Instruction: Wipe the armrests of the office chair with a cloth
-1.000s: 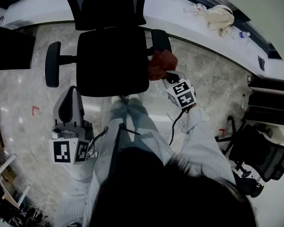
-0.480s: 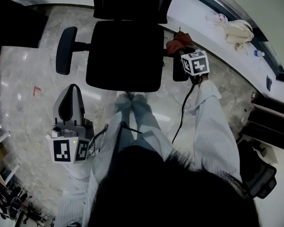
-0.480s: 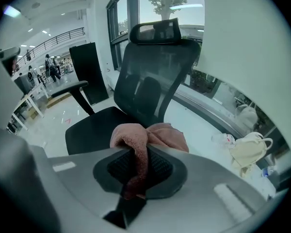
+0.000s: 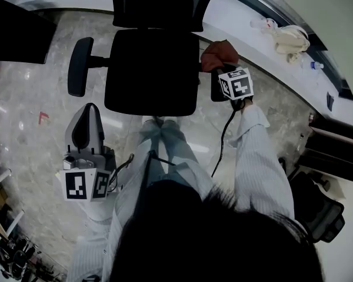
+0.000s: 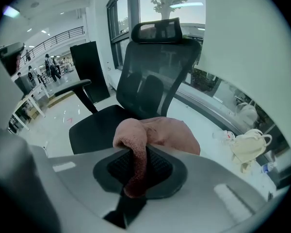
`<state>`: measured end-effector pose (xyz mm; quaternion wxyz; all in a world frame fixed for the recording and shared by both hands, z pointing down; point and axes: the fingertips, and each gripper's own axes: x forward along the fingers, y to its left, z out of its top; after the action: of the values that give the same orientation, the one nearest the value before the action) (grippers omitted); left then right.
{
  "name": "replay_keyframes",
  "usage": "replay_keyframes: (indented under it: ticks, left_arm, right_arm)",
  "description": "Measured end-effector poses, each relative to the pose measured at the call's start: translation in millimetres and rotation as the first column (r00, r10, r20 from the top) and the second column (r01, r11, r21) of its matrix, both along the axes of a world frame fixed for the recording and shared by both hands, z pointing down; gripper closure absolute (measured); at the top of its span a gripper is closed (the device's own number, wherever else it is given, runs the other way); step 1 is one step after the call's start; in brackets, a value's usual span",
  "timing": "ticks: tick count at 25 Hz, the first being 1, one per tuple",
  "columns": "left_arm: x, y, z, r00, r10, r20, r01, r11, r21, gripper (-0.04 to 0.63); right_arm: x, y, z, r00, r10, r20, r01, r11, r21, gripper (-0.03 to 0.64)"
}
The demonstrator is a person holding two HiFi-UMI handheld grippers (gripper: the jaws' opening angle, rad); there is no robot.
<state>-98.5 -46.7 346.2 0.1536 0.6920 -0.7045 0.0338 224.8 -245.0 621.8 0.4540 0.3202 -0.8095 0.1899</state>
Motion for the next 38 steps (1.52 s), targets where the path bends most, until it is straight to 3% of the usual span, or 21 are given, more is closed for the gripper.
replay_keyframes:
  ticks: [10, 17, 20, 23, 26, 30, 32, 35, 38]
  left_arm:
    - [28.6, -7.3, -22.6, 0.994, 0.106, -0.002, -0.106, 0.993, 0.057, 0.592]
    - [43.7, -2.0, -31.3, 0.987, 0.16, 0.001, -0.159, 0.984, 0.08, 0.592]
    - [45.5, 0.0, -32.9, 0.986, 0.169, -0.003, -0.168, 0.983, 0.075, 0.592]
    - [44.6, 1.8, -38.0, 0.984, 0.177, 0.016, -0.178, 0.981, 0.079, 0.592]
    - [53.0, 0.4, -54.1, 0.979, 0.203, 0.002, -0.201, 0.973, 0.116, 0.592]
    - [68.2, -1.4, -78.8, 0.971, 0.239, 0.001, -0.236, 0.956, 0.173, 0.592]
    - [76.4, -1.5, -84.8, 0.965, 0.261, 0.016, -0.26, 0.949, 0.181, 0.592]
    - [95.8, -3.3, -92.6, 0.948, 0.317, 0.024, -0.316, 0.929, 0.193, 0.592]
    - [120.2, -2.4, -96.0, 0.913, 0.405, 0.052, -0.407, 0.893, 0.192, 0.592]
  right_arm:
    - [24.1, 113.9, -19.5, 0.999, 0.01, 0.05, -0.01, 1.0, -0.001, 0.578]
    - [34.3, 152.1, -20.4, 0.995, 0.071, 0.073, -0.07, 0.997, -0.007, 0.578]
    - [37.4, 147.2, -30.6, 0.979, 0.136, 0.15, -0.142, 0.99, 0.028, 0.578]
    - [35.1, 135.8, -69.4, 0.933, 0.204, 0.296, -0.235, 0.97, 0.07, 0.578]
    - [33.6, 133.7, -137.9, 0.841, 0.238, 0.486, -0.323, 0.942, 0.097, 0.578]
    - [29.5, 145.7, -254.4, 0.677, 0.156, 0.719, -0.379, 0.912, 0.158, 0.578]
    - [26.0, 155.5, -305.2, 0.623, 0.083, 0.778, -0.379, 0.902, 0.207, 0.578]
    - [20.4, 166.8, -352.4, 0.598, 0.002, 0.801, -0.353, 0.898, 0.261, 0.578]
    - [13.4, 171.6, -371.2, 0.61, -0.019, 0.792, -0.299, 0.92, 0.252, 0.578]
